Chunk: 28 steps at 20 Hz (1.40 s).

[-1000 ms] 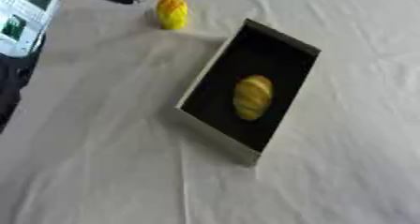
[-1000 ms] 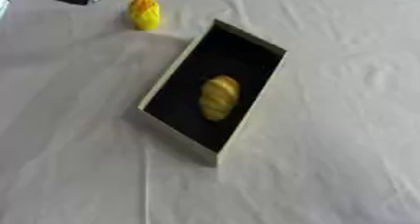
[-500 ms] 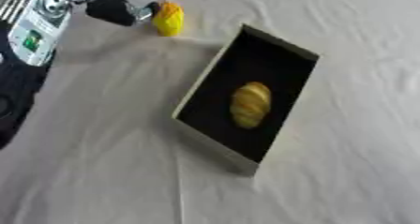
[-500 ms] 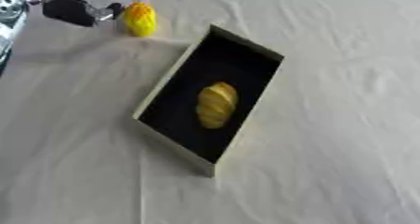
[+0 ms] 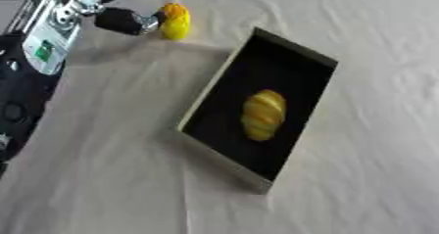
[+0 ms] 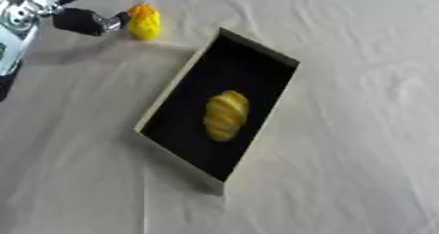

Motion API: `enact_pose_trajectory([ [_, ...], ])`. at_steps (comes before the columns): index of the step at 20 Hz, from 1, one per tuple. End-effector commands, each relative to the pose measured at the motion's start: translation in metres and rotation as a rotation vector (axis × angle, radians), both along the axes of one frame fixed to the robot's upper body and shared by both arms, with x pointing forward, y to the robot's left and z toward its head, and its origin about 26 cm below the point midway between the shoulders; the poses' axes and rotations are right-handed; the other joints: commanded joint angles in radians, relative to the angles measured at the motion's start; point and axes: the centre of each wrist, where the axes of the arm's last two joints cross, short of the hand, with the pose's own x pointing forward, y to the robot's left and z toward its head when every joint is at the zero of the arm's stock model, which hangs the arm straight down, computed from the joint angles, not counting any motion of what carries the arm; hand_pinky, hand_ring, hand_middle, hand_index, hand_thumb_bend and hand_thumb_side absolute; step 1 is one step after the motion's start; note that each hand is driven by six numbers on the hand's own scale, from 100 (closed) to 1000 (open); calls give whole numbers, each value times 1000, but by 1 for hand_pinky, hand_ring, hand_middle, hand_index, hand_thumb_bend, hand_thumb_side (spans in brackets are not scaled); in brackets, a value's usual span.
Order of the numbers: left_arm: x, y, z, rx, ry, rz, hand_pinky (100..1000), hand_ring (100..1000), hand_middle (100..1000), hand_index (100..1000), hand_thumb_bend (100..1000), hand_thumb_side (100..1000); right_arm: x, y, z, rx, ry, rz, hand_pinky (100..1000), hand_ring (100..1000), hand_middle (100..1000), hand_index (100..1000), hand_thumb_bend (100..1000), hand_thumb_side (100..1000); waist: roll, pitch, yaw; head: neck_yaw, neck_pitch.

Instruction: Pick up objects on the table and place them in the box.

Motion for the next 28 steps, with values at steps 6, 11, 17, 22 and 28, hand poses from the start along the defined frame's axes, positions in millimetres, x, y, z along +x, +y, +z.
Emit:
enact_pose_trajectory([
  [6,-2,6,18,-21,-4,-4,914,916,864,913,297,706,-4,2,9,-18,-25,-10,878,791,749,775,100,554,1,-6,-10,6,-22],
  [11,-3,2,22,-13,39,-40,912,918,865,912,302,722,-4,3,7,-9,-11,-8,878,790,745,773,100,563,9,2,-13,6,-25],
  [17,1,5,17,12,70,20,907,917,866,912,330,722,-2,6,9,-11,-8,6,878,790,743,771,100,566,21,10,-30,11,-34],
  [22,5,8,10,61,63,87,906,925,873,918,376,679,-2,8,8,-9,-7,15,878,789,740,770,100,575,28,19,-46,18,-41],
  [28,9,10,3,62,35,134,873,899,842,894,206,537,-1,9,5,-8,12,13,878,789,738,770,100,587,30,27,-47,23,-43],
])
